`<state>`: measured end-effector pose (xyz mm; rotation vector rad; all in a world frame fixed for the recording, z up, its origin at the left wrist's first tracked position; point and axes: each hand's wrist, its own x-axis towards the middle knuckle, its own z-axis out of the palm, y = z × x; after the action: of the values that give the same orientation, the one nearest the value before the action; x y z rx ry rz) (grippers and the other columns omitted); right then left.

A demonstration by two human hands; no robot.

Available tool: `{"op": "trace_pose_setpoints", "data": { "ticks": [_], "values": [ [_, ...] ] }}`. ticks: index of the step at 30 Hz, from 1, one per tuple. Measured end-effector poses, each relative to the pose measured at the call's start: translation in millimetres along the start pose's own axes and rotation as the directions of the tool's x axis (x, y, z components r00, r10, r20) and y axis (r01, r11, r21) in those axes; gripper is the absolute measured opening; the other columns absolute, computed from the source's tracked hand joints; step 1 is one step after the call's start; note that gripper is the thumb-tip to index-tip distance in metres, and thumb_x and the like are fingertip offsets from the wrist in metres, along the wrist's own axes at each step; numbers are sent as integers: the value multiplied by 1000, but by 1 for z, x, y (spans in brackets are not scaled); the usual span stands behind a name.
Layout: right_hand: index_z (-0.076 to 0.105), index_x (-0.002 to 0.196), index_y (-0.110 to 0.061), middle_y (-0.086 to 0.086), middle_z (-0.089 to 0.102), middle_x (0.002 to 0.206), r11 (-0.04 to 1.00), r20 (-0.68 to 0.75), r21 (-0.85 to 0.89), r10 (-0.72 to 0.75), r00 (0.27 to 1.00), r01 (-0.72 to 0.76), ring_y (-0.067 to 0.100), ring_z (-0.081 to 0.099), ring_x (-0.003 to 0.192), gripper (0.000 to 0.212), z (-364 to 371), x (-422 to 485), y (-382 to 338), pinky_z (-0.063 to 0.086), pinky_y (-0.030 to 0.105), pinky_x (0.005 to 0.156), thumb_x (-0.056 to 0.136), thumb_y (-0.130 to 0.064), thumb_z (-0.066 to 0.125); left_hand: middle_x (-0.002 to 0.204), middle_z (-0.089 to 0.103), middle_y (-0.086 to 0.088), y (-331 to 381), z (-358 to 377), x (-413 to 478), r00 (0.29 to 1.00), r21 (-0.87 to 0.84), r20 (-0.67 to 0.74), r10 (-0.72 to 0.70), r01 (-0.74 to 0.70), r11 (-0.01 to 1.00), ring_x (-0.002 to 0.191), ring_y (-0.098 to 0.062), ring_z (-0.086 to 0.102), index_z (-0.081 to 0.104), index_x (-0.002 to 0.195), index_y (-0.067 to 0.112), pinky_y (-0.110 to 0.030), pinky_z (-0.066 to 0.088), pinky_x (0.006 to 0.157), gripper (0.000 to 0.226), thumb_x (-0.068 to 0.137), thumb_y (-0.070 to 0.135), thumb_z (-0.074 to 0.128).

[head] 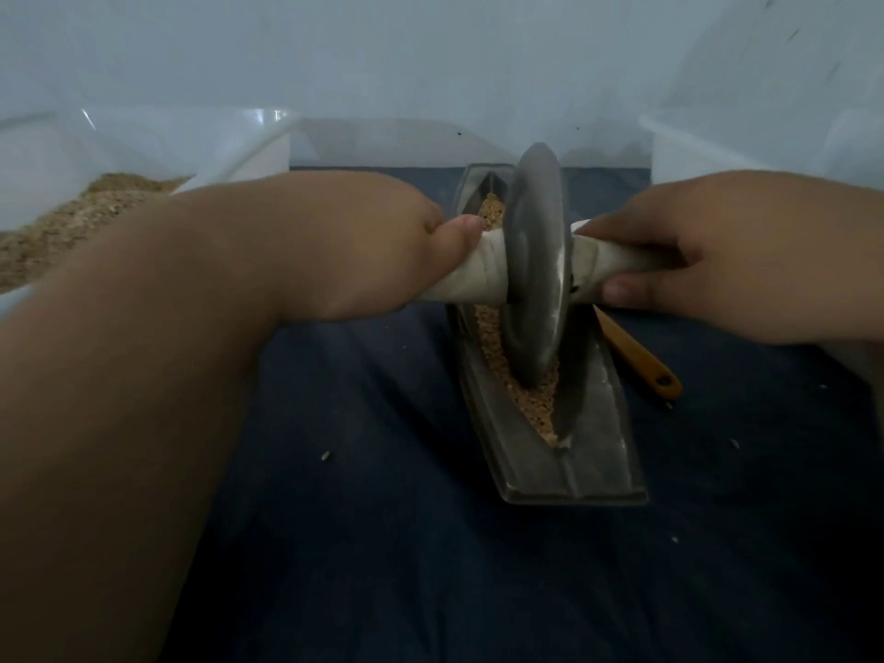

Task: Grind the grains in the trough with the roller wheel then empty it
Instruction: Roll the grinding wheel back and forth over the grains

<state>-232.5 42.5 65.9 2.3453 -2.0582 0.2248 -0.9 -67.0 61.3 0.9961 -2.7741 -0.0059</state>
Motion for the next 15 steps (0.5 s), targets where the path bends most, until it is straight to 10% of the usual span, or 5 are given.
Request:
{"op": "trace_pose_setpoints", "data": {
  "ticks": [6, 10, 15],
  "values": [
    [56, 120, -39, -10, 60, 96, 1000, -197, 3, -14, 980, 15, 16, 57, 90, 29, 26, 24, 13, 41, 33, 70, 92, -40, 49, 66, 50, 3, -6, 25, 25, 963, 131, -244, -113, 148, 980, 68, -22, 49, 47, 69, 21, -37, 40, 66, 53, 97, 55, 17],
    [51, 132, -30, 5, 59, 105, 982, -372, -184, -23, 928, -50, 30, 55, 97, 41, 43, 46, 23, 37, 37, 76, 96, -48, 44, 65, 42, 2, -7, 42, 40, 870, 232, -484, -94, 232, 945, 63, -24, 41, 44, 76, 22, -35, 28, 61, 41, 98, 48, 21],
    [57, 92, -26, -2, 60, 82, 992, -385, -8, 111, 916, -123, 23, 56, 78, 64, 45, 45, 21, 39, 34, 65, 93, -66, 7, 63, 39, 1, -1, 40, 41, 834, 318, -551, 8, 202, 927, 56, -23, 35, 38, 67, 19, -35, 22, 59, 41, 98, 42, 23]
  ]
}}
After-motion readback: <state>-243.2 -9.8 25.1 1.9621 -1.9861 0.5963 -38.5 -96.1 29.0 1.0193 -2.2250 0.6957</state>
